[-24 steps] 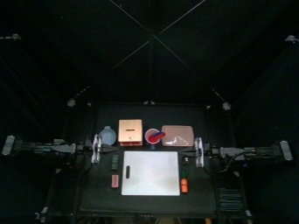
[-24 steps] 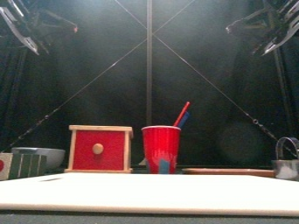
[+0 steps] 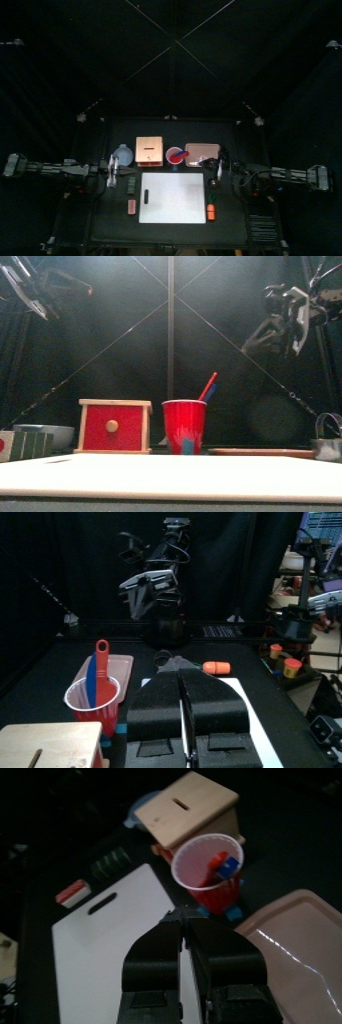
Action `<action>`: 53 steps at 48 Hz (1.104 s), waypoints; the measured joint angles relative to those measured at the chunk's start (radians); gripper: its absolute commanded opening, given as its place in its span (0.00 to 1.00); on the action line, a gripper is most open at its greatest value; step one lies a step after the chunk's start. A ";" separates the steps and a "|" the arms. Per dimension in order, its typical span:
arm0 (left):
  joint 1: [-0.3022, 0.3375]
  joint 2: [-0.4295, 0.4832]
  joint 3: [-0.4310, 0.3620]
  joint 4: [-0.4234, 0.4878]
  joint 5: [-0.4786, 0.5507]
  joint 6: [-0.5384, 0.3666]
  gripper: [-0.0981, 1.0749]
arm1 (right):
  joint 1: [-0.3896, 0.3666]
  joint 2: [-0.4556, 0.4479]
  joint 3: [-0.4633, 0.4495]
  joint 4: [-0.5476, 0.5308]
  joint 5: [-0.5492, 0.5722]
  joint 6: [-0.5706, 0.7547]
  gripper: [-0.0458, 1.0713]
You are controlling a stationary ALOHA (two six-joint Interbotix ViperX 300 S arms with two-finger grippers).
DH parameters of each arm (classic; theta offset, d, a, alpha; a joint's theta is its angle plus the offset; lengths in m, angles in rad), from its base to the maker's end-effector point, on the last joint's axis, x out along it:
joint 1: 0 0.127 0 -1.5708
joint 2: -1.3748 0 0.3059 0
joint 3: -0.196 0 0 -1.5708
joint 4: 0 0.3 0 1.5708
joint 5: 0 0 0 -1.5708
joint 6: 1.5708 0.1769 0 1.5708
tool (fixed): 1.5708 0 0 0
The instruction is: Grab dough cutter and place on plate
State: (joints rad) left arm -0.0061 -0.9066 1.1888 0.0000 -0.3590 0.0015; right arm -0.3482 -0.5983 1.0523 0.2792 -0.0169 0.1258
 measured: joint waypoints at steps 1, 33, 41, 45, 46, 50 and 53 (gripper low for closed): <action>0.000 0.000 0.000 0.000 0.000 0.000 0.05 | -0.006 0.015 -0.008 0.000 0.000 0.000 0.24; 0.000 0.000 0.000 0.000 -0.002 -0.002 0.05 | -0.080 0.221 -0.152 0.067 0.008 0.002 0.81; 0.000 0.000 0.000 0.000 -0.002 0.000 0.05 | -0.083 0.270 -0.195 0.078 0.009 0.003 0.81; 0.000 0.000 0.000 0.000 -0.002 -0.002 0.05 | -0.081 0.313 -0.222 0.087 0.017 0.003 0.81; 0.000 0.002 0.000 0.000 -0.002 -0.002 0.05 | -0.081 0.324 -0.227 0.087 0.020 0.003 0.80; 0.000 0.000 0.000 0.000 -0.002 -0.002 0.05 | -0.081 0.347 -0.238 0.089 0.029 0.005 0.80; 0.000 0.002 0.000 0.000 -0.002 -0.002 0.05 | -0.081 0.368 -0.250 0.091 0.037 0.003 0.80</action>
State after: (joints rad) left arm -0.0061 -0.9050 1.1888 0.0000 -0.3605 0.0000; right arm -0.4295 -0.2301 0.8023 0.3697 0.0199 0.1289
